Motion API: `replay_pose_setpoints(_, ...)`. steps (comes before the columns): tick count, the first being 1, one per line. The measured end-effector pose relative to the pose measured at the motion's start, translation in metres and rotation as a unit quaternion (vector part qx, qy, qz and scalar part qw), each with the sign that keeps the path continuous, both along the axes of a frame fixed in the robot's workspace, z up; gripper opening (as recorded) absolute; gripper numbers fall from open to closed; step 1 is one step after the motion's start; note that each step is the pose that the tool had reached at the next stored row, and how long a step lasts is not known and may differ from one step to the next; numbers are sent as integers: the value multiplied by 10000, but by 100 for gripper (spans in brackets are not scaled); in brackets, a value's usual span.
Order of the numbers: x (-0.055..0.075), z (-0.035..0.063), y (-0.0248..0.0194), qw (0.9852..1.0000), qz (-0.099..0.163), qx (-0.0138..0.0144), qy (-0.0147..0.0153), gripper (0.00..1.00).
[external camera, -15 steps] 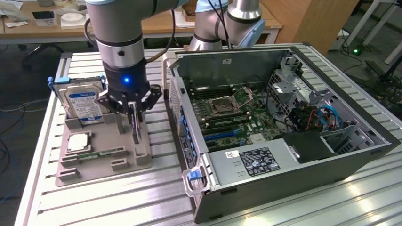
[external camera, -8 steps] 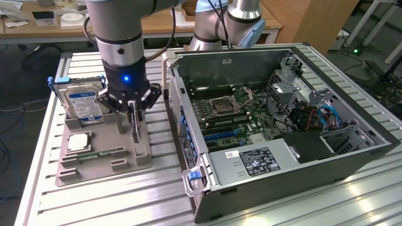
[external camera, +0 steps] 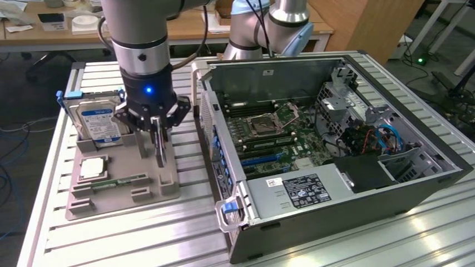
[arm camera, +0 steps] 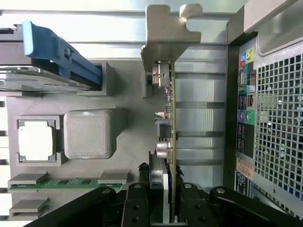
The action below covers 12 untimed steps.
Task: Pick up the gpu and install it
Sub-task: 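Pick up the gpu and move the gpu toward the slot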
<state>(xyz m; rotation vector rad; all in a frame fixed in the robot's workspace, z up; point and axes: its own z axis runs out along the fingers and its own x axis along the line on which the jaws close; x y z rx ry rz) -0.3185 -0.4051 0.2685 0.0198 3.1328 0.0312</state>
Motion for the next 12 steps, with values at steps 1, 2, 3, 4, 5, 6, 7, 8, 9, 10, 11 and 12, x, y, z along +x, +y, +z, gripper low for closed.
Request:
replay_pose_setpoints(1, 0, 9, 0, 10000, 0, 2, 0, 28)
replay_pose_setpoints(2, 0, 17, 0, 10000, 0, 4, 0, 28)
replay_pose_setpoints(3, 0, 24, 0, 10000, 0, 6, 0, 28)
replay_pose_setpoints(4, 0, 32, 0, 10000, 0, 9, 0, 28)
replay_pose_setpoints(5, 0, 41, 0, 10000, 0, 11, 0, 28)
replay_pose_setpoints(6, 0, 51, 0, 10000, 0, 13, 1, 28)
replay_pose_setpoints(7, 0, 60, 0, 10000, 0, 16, 0, 28)
replay_pose_setpoints(8, 0, 69, 0, 10000, 0, 19, 0, 28)
replay_pose_setpoints(9, 0, 76, -1, 10000, 0, 25, 0, 28)
replay_pose_setpoints(10, 0, 84, -1, 10000, 0, 32, 0, 28)
replay_pose_setpoints(11, 1, 91, -2, 10000, 0, 44, 0, 28)
replay_pose_setpoints(12, 0, 98, -2, 10000, 0, 54, 0, 28)
